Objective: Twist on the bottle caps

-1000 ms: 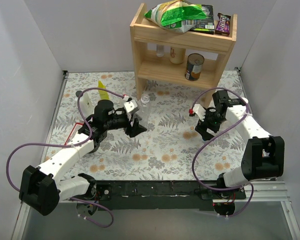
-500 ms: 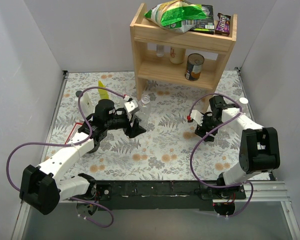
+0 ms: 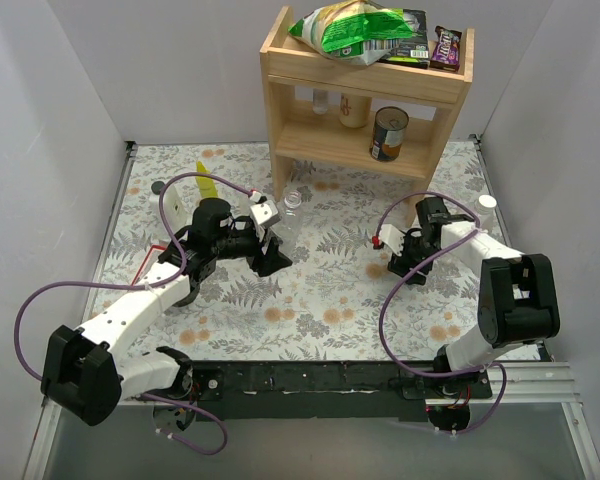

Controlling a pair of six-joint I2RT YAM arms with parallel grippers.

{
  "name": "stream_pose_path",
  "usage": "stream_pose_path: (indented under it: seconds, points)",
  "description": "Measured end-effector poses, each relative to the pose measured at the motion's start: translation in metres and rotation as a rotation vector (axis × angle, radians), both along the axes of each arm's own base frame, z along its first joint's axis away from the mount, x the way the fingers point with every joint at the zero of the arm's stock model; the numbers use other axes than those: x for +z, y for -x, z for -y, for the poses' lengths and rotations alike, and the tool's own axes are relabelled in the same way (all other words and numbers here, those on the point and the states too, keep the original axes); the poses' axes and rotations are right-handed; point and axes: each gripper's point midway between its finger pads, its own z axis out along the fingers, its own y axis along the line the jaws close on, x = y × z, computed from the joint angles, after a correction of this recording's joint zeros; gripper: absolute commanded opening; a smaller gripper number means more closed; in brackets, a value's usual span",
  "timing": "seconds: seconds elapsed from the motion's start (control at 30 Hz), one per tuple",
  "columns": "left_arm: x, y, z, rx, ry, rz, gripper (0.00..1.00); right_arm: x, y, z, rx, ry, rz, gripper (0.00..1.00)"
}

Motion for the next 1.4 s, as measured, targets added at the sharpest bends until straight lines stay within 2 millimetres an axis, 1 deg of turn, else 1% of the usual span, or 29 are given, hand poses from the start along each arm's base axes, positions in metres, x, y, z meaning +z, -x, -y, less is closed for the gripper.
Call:
stream_pose_path:
  seconds: [0.1, 0.23, 0.33, 0.4, 0.5, 0.53, 0.6, 0.67, 0.73, 0.8, 0.83, 0.9, 0.97, 1.03, 1.1, 1.17, 1.27, 1.4]
  points:
    - [0.000, 0.000, 0.000, 0.000, 0.000, 0.000, 0.00, -0.002, -0.001, -0.002, 0.005, -0.001, 0.009, 0.65]
    - [0.000, 0.000, 0.000, 0.000, 0.000, 0.000, 0.00, -0.008, 0.007, -0.004, 0.017, 0.003, -0.008, 0.60]
    - [0.000, 0.000, 0.000, 0.000, 0.001, 0.000, 0.00, -0.008, 0.007, -0.004, 0.021, 0.007, -0.004, 0.53]
    - [0.000, 0.000, 0.000, -0.001, 0.000, -0.001, 0.00, -0.008, 0.008, -0.004, 0.021, 0.009, -0.004, 0.46]
    - [0.000, 0.001, 0.001, -0.009, 0.002, 0.001, 0.00, -0.005, 0.009, -0.004, 0.022, 0.013, -0.002, 0.44]
    - [-0.001, 0.002, 0.001, -0.018, 0.001, 0.007, 0.00, -0.002, 0.011, -0.004, 0.024, 0.007, -0.006, 0.43]
    - [-0.005, 0.004, 0.001, -0.041, -0.007, 0.023, 0.00, 0.015, 0.013, -0.010, 0.039, -0.025, -0.015, 0.43]
    - [-0.015, 0.008, 0.000, -0.067, -0.019, 0.037, 0.00, 0.048, 0.008, -0.025, 0.074, -0.091, 0.006, 0.43]
    - [-0.029, 0.013, -0.002, -0.096, -0.032, 0.048, 0.00, 0.093, -0.002, -0.048, 0.134, -0.177, 0.073, 0.43]
    - [-0.044, 0.020, -0.002, -0.124, -0.041, 0.058, 0.00, 0.139, -0.003, -0.076, 0.209, -0.263, 0.135, 0.43]
    - [-0.051, 0.024, -0.001, -0.138, -0.039, 0.066, 0.00, 0.162, 0.000, -0.093, 0.255, -0.308, 0.166, 0.43]
    - [-0.064, 0.031, 0.004, -0.165, -0.031, 0.086, 0.00, 0.200, 0.013, -0.123, 0.338, -0.386, 0.197, 0.42]
    - [-0.075, 0.040, 0.010, -0.203, -0.022, 0.098, 0.00, 0.228, 0.029, -0.149, 0.410, -0.453, 0.203, 0.42]
    - [-0.083, 0.046, 0.020, -0.246, -0.016, 0.099, 0.00, 0.249, 0.041, -0.166, 0.456, -0.499, 0.194, 0.42]
    - [-0.090, 0.051, 0.029, -0.283, -0.015, 0.098, 0.00, 0.262, 0.049, -0.180, 0.493, -0.525, 0.182, 0.41]
    - [-0.098, 0.055, 0.036, -0.308, -0.019, 0.091, 0.00, 0.268, 0.054, -0.191, 0.529, -0.529, 0.165, 0.41]
    - [-0.104, 0.060, 0.041, -0.321, -0.011, 0.093, 0.00, 0.264, 0.065, -0.207, 0.586, -0.521, 0.116, 0.42]
    - [-0.110, 0.065, 0.040, -0.316, 0.000, 0.102, 0.00, 0.250, 0.081, -0.222, 0.667, -0.483, 0.056, 0.43]
